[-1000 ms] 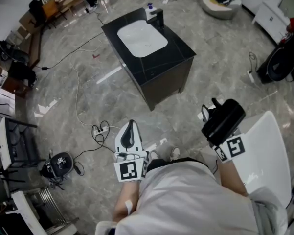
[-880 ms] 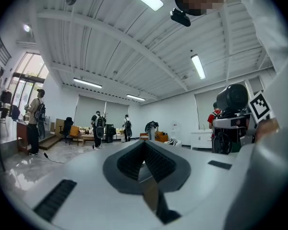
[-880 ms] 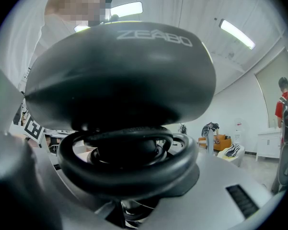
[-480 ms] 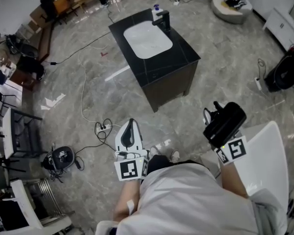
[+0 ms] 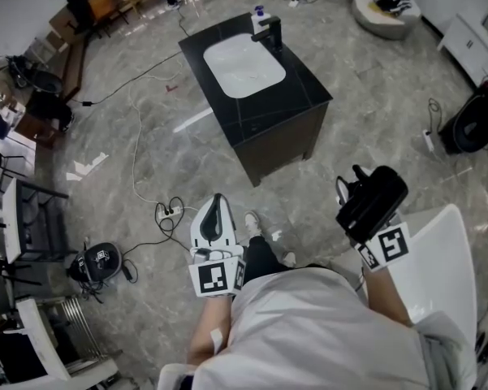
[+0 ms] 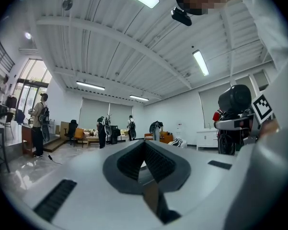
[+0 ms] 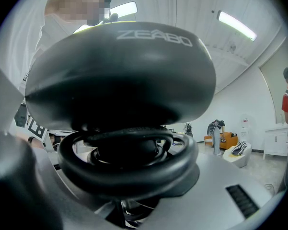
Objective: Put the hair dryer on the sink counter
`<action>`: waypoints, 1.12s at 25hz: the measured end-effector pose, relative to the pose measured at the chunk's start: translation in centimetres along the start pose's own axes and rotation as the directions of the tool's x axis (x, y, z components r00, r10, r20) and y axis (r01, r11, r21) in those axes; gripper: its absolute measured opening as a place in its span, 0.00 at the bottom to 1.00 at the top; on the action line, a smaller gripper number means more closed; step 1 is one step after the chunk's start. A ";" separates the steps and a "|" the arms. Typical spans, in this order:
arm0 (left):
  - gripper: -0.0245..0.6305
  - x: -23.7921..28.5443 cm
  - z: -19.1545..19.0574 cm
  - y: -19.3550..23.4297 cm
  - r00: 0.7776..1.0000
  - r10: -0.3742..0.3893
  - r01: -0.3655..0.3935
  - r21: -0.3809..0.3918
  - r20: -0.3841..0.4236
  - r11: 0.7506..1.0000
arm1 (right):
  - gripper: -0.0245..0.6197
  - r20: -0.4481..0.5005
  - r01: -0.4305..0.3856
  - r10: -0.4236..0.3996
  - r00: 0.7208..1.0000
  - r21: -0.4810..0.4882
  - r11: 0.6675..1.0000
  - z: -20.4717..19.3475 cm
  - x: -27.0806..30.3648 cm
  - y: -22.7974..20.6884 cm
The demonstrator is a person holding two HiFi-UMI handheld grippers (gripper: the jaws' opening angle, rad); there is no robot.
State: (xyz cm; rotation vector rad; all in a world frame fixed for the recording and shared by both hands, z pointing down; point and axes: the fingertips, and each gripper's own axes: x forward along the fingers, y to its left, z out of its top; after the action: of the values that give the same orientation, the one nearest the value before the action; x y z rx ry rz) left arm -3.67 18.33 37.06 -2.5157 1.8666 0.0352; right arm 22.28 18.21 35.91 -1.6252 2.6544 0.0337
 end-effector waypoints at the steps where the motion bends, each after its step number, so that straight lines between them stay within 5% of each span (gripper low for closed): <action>1: 0.04 0.3 0.0 0.0 1.000 -0.004 0.004 -0.002 0.000 1.000 | 0.32 -0.002 0.001 -0.001 1.000 0.000 1.000 -0.1 0.1 -0.1; 28: 0.04 14.0 -2.2 12.0 0.999 -0.042 0.040 -0.068 -0.018 0.997 | 0.32 -0.029 0.064 -0.064 0.998 -0.013 0.998 0.1 15.3 -1.6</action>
State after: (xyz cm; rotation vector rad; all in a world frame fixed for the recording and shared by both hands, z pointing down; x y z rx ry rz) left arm -11.03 1.38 39.04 -2.6070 1.8509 0.0745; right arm 16.70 3.84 35.29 -1.7265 2.6268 0.0252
